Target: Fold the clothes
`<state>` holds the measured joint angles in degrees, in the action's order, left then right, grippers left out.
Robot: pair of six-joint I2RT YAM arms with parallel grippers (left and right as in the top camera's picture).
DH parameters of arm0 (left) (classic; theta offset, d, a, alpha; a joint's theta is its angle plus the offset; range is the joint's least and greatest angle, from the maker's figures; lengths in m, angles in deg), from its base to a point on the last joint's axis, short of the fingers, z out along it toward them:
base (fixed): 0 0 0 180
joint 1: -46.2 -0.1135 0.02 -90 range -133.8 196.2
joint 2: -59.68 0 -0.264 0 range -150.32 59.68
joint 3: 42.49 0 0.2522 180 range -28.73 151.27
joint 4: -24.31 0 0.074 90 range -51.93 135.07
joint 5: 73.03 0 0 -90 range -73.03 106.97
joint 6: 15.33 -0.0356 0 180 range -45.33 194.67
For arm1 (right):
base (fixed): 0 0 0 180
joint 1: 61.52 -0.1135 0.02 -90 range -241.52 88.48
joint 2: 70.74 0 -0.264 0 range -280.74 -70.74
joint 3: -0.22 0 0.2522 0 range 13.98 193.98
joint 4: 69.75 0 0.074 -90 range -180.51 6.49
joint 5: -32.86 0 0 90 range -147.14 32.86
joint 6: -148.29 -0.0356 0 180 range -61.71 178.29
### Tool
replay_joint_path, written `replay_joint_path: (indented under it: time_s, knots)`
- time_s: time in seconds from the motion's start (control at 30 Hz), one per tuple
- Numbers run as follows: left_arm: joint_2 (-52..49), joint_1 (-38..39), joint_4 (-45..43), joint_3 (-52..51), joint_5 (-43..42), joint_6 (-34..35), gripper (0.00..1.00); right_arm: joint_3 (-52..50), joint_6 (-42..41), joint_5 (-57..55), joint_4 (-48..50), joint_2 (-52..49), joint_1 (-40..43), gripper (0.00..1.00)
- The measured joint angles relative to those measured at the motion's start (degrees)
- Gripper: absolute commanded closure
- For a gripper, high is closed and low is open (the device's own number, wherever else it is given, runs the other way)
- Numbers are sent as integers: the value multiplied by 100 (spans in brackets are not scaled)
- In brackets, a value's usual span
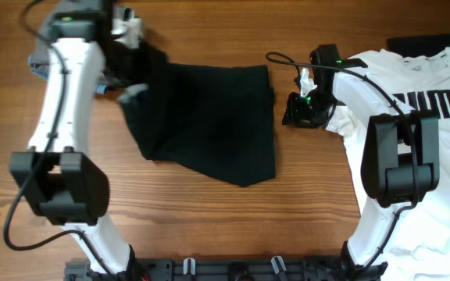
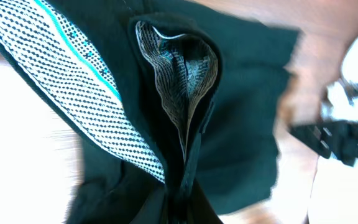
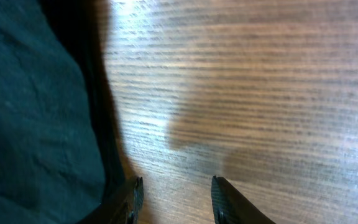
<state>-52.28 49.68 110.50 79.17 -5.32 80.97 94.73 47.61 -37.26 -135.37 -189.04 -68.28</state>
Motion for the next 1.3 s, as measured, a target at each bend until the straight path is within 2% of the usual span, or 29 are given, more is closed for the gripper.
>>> replay_joint_path:
  time_s: [0.07, 0.13, 0.23, 0.37, 0.6, 0.63, 0.67, 0.7, 0.73, 0.77, 0.87, 0.97, 1.0, 1.13, 1.17, 1.23, 1.3]
  knots:
    - [-37, 621, -212, -2, -81, 46, 96, 0, -42, 0, 35, 0, 11, 60]
    - [-142, 1300, -892, -57, -164, 223, 96, 0, -66, 0, 50, 0, 11, 60]
    - [-345, 1937, -1314, -116, -181, 354, 96, 0, -85, 0, 79, 0, 11, 60]
    - [-898, 2581, -1556, -146, -181, 455, 95, 0, -105, 0, 103, 0, 11, 60]
    - [-1576, 3161, -2057, -195, -345, 881, 94, 0, -129, -9, 114, 0, 31, 60]
    - [-1576, 3198, -2122, -195, -422, 929, 91, 0, -129, -24, 116, 0, 39, 60]
    - [-1576, 3217, -2140, -195, -455, 953, 76, 0, -129, -44, 114, 0, 50, 59]
    - [-1576, 3228, -2149, -195, -490, 984, 38, 0, -129, -46, 114, 0, 59, 60]
    - [-1576, 3226, -2179, -195, -527, 1023, 28, 0, -129, -46, 114, 0, 59, 59]
    - [-1576, 3228, -2280, -195, -592, 1088, 26, 0, -129, -46, 116, 0, 59, 59]
    - [-1576, 3224, -2374, -195, -647, 1266, 29, -2, -146, -118, 94, 0, 101, 59]
    - [-1576, 3195, -1919, -192, -719, 1294, 30, 31, -190, -531, -420, 0, 85, 59]
    - [-1565, 3145, -1661, -192, -750, 1257, 30, 61, -195, -669, -634, 0, 101, 57]
    - [-1261, 2557, -1095, -195, -763, 970, 27, 332, -70, -737, -1005, 227, 264, 23]
    - [-1102, 2361, -1027, -195, -756, 885, 23, 356, 44, -581, -1005, 400, 297, 16]
    - [-726, 1978, -942, -195, -710, 732, 20, 431, 227, -175, -1005, 817, 306, 13]
    - [-380, 1622, -824, -188, -535, 632, 23, 516, 238, 195, -929, 1051, 264, 14]
